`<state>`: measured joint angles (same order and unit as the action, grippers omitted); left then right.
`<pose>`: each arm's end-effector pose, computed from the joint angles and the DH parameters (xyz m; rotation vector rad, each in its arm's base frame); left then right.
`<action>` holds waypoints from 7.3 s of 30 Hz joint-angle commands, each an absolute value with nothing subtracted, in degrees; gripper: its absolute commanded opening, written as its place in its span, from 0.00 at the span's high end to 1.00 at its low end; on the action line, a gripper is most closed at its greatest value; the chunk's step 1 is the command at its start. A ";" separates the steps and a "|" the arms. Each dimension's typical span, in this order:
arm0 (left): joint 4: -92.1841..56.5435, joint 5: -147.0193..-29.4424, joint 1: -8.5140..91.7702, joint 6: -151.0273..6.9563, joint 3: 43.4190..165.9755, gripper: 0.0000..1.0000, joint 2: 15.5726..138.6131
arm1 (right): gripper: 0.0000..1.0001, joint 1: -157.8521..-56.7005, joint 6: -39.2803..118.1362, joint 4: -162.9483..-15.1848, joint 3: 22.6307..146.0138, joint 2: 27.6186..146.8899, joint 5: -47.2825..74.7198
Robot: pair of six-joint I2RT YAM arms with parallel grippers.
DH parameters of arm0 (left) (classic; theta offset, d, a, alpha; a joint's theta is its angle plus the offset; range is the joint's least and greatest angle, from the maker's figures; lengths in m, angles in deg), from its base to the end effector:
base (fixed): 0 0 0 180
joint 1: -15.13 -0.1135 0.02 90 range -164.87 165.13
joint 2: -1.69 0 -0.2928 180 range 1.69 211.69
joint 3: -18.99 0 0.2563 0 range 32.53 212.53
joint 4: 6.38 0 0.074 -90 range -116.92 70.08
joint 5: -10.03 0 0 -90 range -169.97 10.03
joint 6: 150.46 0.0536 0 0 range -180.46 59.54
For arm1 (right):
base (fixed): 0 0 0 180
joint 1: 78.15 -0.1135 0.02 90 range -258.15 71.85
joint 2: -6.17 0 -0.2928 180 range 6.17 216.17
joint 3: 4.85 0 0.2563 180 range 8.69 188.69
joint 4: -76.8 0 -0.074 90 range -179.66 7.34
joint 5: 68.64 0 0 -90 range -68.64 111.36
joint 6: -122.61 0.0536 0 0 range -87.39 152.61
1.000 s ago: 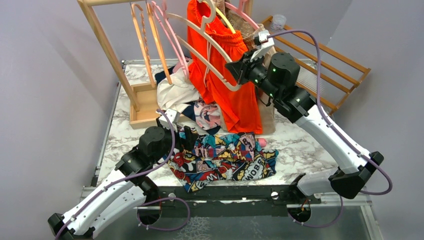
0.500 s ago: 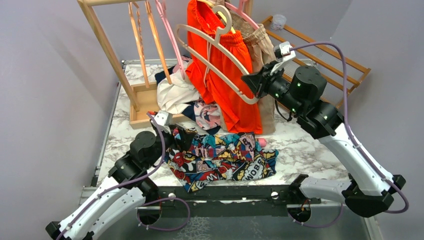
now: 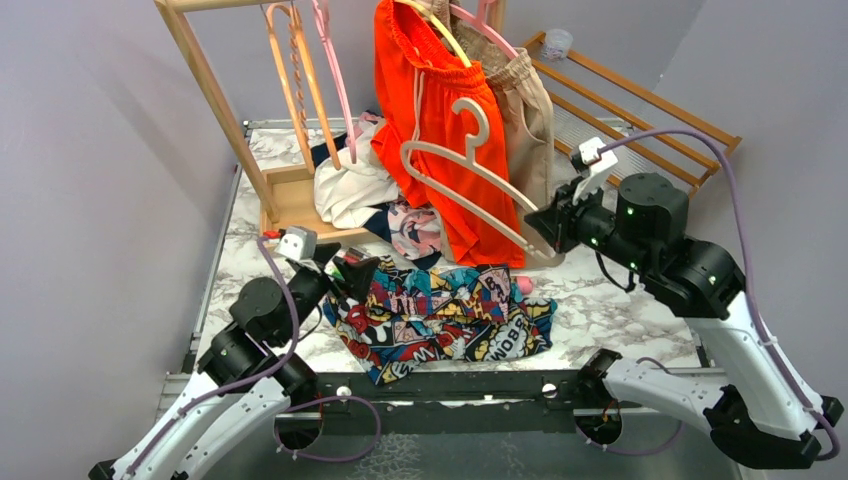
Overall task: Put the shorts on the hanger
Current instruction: Pick up the hanger from the clothesline.
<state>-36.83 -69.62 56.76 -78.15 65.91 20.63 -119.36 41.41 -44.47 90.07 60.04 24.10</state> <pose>0.0782 -0.0566 0.3233 0.2018 1.6404 -0.6508 0.1237 0.1049 0.4796 -0.5027 1.8496 0.5505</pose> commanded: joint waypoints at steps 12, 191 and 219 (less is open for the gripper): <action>-36.67 -86.82 56.44 -69.25 86.93 0.07 26.94 | 0.99 -119.63 33.87 -34.78 83.49 49.72 0.80; -42.24 -127.09 56.52 -51.44 89.84 1.00 48.27 | 0.59 -127.63 27.79 -64.36 72.97 58.57 -19.73; -42.45 -133.30 56.53 -50.96 90.37 1.00 49.64 | 0.64 -127.63 27.67 -69.82 71.96 58.35 -19.03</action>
<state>-43.98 -130.82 56.76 -52.10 89.72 49.61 -127.32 29.00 -71.36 71.17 58.31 -17.23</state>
